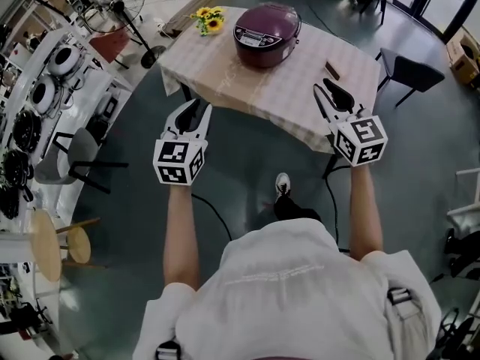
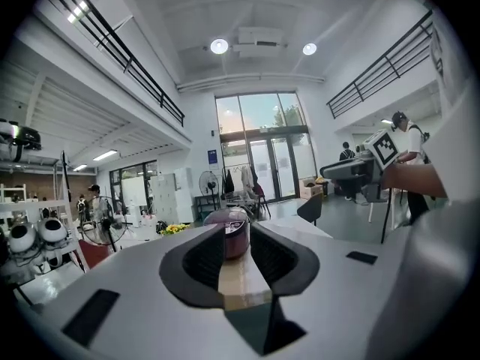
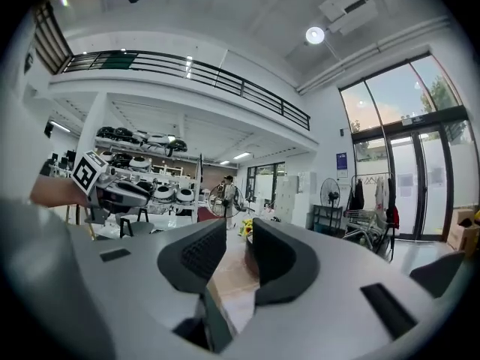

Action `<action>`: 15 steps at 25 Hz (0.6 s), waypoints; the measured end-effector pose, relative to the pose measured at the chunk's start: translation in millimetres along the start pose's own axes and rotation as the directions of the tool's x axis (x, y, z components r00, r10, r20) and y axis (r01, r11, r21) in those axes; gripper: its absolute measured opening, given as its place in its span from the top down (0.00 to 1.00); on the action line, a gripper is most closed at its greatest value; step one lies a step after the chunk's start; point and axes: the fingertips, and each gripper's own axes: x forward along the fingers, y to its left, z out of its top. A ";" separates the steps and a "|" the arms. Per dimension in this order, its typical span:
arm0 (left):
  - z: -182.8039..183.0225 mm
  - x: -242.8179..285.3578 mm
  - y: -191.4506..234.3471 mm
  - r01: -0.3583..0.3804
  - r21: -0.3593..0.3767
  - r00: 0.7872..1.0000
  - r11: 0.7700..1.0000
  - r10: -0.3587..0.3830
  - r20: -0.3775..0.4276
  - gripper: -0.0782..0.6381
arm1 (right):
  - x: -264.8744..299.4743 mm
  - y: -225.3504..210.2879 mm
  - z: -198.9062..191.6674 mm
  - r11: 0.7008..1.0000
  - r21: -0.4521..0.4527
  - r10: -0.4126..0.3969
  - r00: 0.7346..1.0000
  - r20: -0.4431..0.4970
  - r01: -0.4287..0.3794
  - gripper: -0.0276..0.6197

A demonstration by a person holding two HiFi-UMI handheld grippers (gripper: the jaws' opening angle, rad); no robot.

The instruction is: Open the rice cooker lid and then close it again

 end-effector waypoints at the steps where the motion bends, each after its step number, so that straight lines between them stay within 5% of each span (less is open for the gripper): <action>1: -0.3 10.8 1.7 -0.003 -0.007 1.000 1.000 0.003 -0.006 0.73 | 7.6 -6.9 -2.8 1.000 0.005 0.011 1.000 -0.006 -0.011 0.76; 15: -0.3 119.9 22.2 -0.007 -0.013 0.993 1.000 0.005 -0.121 0.73 | 99.6 -71.4 -30.9 0.988 0.089 0.135 0.989 -0.067 -0.128 0.74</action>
